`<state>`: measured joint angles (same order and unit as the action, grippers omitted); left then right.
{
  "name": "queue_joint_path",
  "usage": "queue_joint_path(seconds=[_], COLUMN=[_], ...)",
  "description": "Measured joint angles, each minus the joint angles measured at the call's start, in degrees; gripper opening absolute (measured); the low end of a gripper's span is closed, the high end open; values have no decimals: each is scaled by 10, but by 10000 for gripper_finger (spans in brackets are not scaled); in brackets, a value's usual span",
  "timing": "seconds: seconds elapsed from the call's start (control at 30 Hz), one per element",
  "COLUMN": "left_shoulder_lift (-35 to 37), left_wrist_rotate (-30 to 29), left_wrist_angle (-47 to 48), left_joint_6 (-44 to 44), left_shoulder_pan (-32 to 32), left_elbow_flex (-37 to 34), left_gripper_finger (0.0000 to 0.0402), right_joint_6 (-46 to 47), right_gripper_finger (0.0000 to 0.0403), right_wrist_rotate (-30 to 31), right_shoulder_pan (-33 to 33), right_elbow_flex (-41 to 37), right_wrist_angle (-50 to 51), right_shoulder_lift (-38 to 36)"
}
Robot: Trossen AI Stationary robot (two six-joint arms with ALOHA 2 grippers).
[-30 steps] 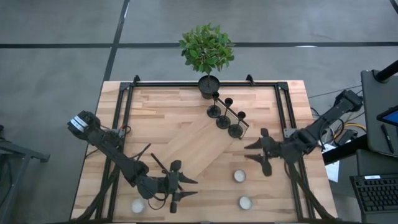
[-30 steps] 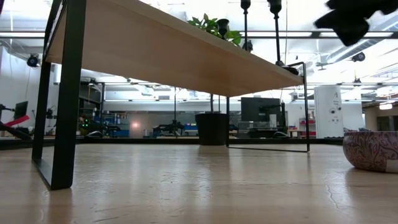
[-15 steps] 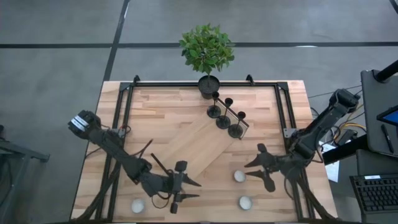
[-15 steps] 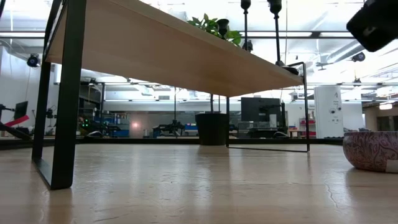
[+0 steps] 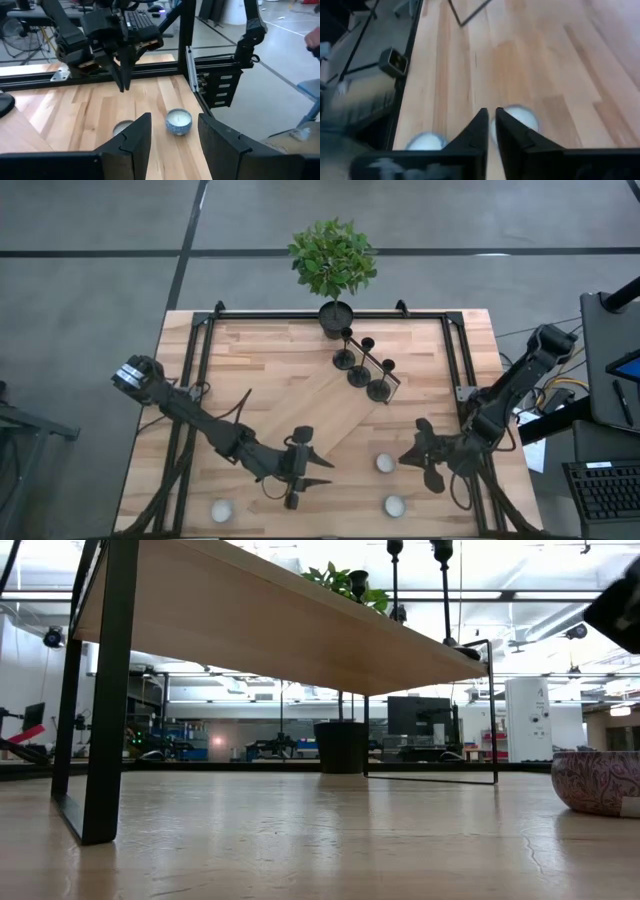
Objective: Pick & Place candle stick holders
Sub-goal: Put the red scented candle on the shelf
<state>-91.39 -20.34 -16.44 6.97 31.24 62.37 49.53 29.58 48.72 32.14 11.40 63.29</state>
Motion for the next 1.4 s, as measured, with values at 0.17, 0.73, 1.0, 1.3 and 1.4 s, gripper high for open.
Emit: queue_joint_path(seconds=[0.17,0.73,1.0,1.3,1.4], left_shoulder_lift=[0,39,108,63,34], left_wrist_rotate=[8,11,12,4,5], left_wrist_angle=[6,111,173,115,146], left_joint_6=[0,-1,28,29,57], left_shoulder_pan=[-10,0,43,128,141], left_elbow_flex=[0,0,0,18,46], left_gripper_finger=[158,147,132,118,117], right_joint_6=[39,71,70,64,64], right_gripper_finger=[9,8,8,8,8], right_wrist_rotate=[-9,-60,-57,-55,-54], right_shoulder_pan=[16,27,26,22,18], right_elbow_flex=[0,2,2,2,2], right_wrist_angle=[13,-20,-27,-33,-39], right_shoulder_lift=[16,88,92,92,92])
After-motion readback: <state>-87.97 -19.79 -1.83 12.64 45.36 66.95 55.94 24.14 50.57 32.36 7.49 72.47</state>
